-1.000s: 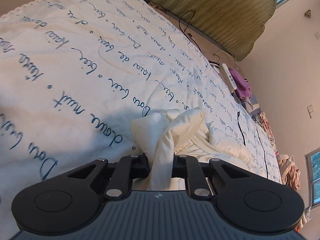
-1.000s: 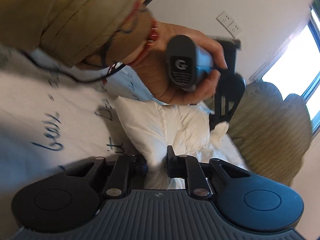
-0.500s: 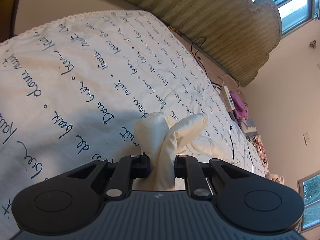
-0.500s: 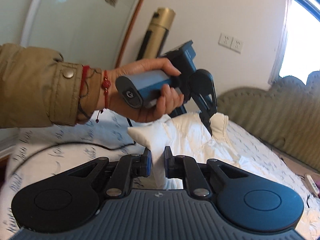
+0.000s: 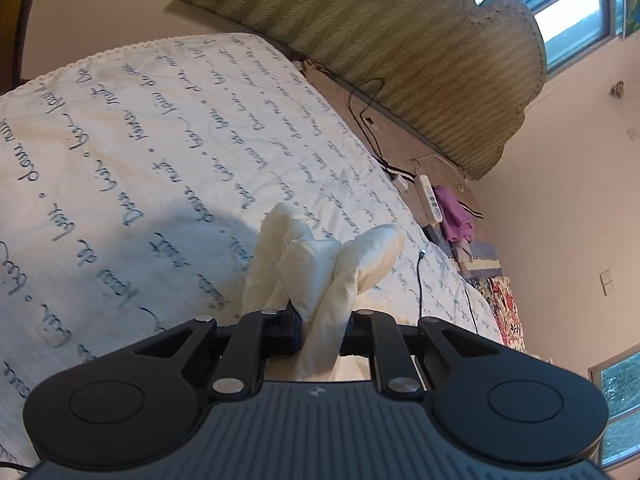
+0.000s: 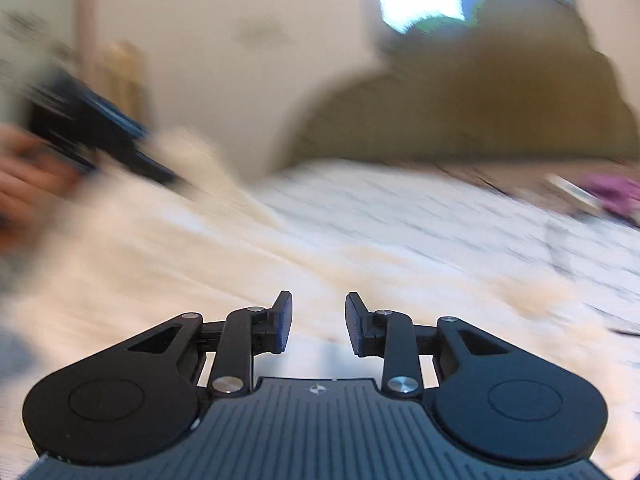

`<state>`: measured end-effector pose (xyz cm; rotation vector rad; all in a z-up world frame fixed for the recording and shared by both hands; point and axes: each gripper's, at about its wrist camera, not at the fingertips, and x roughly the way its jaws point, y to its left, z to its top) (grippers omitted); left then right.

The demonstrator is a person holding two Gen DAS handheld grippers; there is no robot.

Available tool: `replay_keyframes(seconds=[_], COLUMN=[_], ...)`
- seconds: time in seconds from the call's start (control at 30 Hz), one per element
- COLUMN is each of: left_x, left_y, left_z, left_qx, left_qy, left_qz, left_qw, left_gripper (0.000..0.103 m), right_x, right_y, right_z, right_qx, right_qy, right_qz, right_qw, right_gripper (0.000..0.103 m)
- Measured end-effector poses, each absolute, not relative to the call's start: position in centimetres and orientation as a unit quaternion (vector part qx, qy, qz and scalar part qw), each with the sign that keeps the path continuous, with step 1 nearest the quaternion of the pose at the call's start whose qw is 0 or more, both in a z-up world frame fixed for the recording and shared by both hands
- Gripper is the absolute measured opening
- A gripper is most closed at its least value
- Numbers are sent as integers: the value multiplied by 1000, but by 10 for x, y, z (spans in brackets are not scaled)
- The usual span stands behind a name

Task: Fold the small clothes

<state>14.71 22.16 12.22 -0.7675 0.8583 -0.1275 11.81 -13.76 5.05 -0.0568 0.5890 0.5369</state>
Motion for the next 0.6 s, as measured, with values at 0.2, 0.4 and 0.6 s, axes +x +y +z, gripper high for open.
replay_keyframes(seconds=[0.2,0.4,0.6], left_x=[164,203,246], left_y=[158,69,-7], left_z=[155,167,144], left_qx=[-336,-297,-274], left_qy=[418,446,490], left_qz=[-84,-117,-109], left_qw=[840,836,821], left_gripper=[14,14,14], right_x=[121,115,107], right_y=[-106,-103,-112], right_z=[13,4,6], right_qx=[-112,-123,-134], right_qy=[279,260,251], right_qz=[266,286,286], right_qw=[916,914,915], right_gripper=[33,33,37])
